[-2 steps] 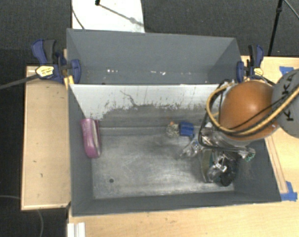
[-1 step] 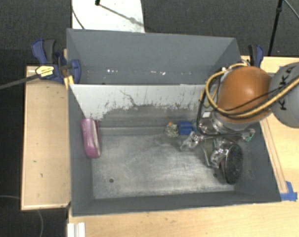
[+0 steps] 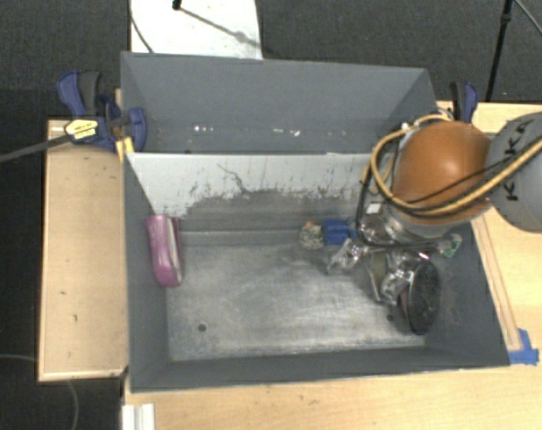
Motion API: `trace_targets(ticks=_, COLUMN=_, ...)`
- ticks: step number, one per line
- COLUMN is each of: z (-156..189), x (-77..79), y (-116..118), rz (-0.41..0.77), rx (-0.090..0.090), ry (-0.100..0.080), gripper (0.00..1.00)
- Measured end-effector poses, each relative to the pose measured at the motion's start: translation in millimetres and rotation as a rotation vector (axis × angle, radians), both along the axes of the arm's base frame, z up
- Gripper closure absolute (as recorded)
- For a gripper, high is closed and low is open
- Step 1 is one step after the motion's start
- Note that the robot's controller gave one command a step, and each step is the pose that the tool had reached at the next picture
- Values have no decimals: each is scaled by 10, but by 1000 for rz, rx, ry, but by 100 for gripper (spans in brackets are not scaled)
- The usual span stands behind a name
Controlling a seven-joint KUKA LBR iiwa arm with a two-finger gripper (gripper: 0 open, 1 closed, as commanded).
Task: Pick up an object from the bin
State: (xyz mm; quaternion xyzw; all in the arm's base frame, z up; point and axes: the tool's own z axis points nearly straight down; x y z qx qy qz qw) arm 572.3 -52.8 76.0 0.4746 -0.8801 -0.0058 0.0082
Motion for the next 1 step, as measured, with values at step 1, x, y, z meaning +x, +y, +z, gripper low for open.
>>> trace_targets(ticks=1, z=1, x=-31, y=-58, rz=-8, rx=-11, ry=18, gripper=100)
